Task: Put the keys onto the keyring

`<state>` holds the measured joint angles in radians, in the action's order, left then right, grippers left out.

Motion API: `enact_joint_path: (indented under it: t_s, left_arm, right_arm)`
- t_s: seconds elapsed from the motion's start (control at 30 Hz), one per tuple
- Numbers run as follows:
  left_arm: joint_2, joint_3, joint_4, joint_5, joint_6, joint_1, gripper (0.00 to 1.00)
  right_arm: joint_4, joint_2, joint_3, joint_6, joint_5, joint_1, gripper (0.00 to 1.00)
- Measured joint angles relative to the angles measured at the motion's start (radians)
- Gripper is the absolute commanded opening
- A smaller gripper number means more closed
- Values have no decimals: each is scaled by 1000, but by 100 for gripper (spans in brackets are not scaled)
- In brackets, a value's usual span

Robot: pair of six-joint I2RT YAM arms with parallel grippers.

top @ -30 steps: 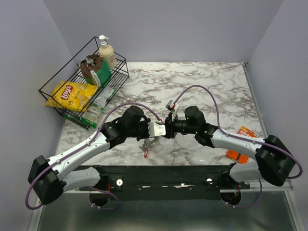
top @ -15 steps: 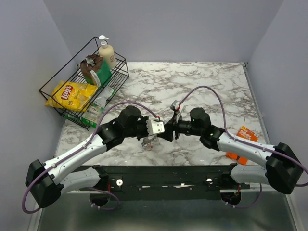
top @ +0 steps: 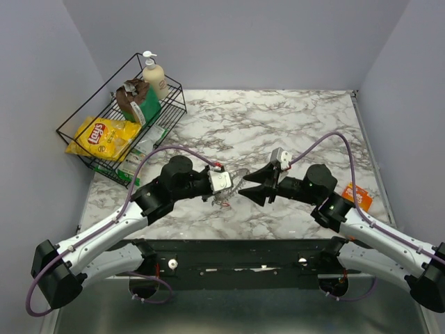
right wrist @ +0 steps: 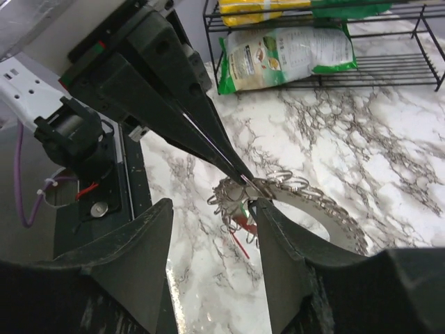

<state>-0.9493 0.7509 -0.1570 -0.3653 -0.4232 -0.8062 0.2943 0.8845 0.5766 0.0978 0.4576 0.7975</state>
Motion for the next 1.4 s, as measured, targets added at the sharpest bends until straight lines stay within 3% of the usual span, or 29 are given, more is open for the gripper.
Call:
enact_joint_path:
  t_s: [0.23,0.7,0.8,1.4]
  left_arm:
    - [18,-72,174,-98,68,0,0]
    - [88,-216,512,-224,201,0,0]
    - [88,-227,553,-247,219,0,0]
    - [97,-232,623,-306,252,2,0]
  right_arm:
    - [0,-10,0,-32,77,0,49]
    - [4,-51,0,-55,164,0,46]
    - [5,-53,0,-59,176,0,42]
    - [8,-79,-19,-66,162,0,41]
